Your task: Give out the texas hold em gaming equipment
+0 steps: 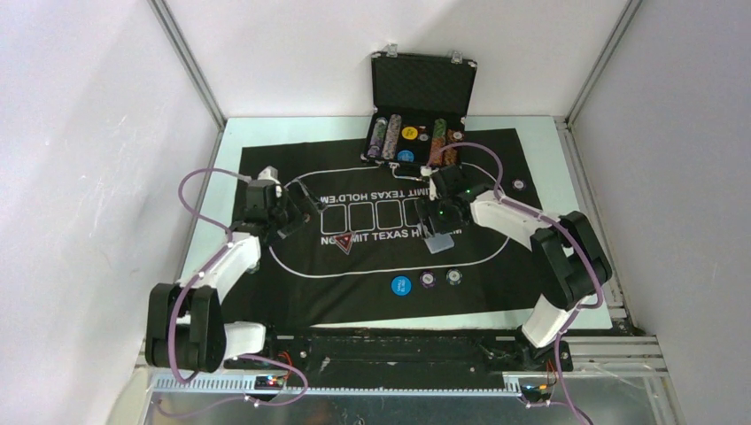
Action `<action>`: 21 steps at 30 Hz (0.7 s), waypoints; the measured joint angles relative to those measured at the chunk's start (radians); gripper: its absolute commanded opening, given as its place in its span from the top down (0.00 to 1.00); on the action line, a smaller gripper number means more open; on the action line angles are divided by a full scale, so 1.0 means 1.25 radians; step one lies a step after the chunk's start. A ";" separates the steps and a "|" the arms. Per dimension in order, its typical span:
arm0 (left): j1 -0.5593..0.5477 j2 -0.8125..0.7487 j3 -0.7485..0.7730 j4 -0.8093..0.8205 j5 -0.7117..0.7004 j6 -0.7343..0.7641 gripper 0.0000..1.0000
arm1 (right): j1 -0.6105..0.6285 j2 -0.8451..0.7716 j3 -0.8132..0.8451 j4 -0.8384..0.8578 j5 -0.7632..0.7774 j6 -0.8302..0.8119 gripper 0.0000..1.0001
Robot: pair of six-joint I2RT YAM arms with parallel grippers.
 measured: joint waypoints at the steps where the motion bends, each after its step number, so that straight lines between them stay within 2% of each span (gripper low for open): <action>1: 0.001 0.012 -0.004 0.036 0.040 -0.015 0.00 | 0.012 0.000 0.008 -0.009 0.000 -0.008 1.00; 6: -0.018 0.104 -0.037 0.212 0.215 -0.104 0.00 | 0.066 0.000 0.067 -0.060 -0.004 -0.053 1.00; 11: -0.089 0.192 -0.050 0.320 0.322 -0.170 0.00 | 0.113 0.000 0.125 -0.121 -0.014 -0.100 1.00; 21: -0.179 0.265 -0.074 0.531 0.443 -0.295 0.00 | 0.182 0.000 0.188 -0.208 -0.053 -0.155 1.00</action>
